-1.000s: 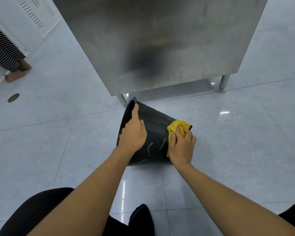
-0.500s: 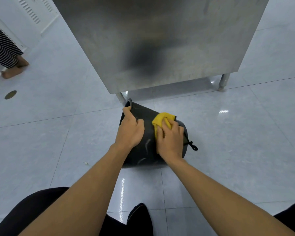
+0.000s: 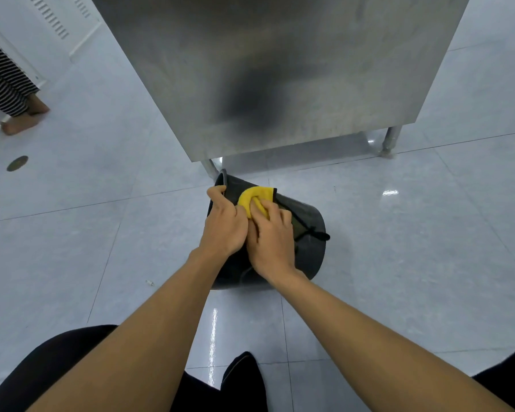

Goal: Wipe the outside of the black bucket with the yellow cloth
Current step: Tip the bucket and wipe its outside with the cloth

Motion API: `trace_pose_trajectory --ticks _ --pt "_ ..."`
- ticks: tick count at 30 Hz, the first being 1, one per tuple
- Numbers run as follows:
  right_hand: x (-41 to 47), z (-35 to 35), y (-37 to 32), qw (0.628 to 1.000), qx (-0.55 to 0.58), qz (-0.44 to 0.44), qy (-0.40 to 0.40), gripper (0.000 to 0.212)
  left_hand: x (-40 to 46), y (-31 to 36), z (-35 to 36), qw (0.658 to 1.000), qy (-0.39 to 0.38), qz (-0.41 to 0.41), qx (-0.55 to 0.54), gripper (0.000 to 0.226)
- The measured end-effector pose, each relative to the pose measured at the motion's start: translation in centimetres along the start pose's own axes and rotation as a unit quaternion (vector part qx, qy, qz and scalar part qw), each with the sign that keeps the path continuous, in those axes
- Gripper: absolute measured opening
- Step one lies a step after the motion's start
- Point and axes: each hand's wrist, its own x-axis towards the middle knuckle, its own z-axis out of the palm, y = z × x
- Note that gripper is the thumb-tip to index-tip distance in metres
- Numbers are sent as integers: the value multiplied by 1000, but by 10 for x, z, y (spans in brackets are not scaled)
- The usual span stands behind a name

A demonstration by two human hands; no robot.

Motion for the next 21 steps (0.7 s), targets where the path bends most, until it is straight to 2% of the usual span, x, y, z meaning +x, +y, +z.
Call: trace_pose_trajectory --ticks 3,6,9,13,15,17,21 --pt "-1 0 24 999 -52 12 4 52 0 -2 -3 1000 -21 17 3 42" --pt "-1 -4 60 988 -87 128 14 51 4 -5 -6 999 -28 3 43 55" --pt "-8 -15 92 967 -72 245 12 44 0 -7 -4 995 -47 14 86 65" --pt "-7 -17 87 948 -38 315 11 38 -4 -3 0 999 -25 1 47 62" --pt "-5 -15 72 957 -57 284 9 39 -7 0 2 1000 -16 -10 22 61" --pt "-6 -13 49 976 -57 208 11 42 -11 2 3 1000 -3 -22 2 61" --pt "-10 -3 -6 998 19 49 18 43 -6 3 5 997 39 -42 -42 57"
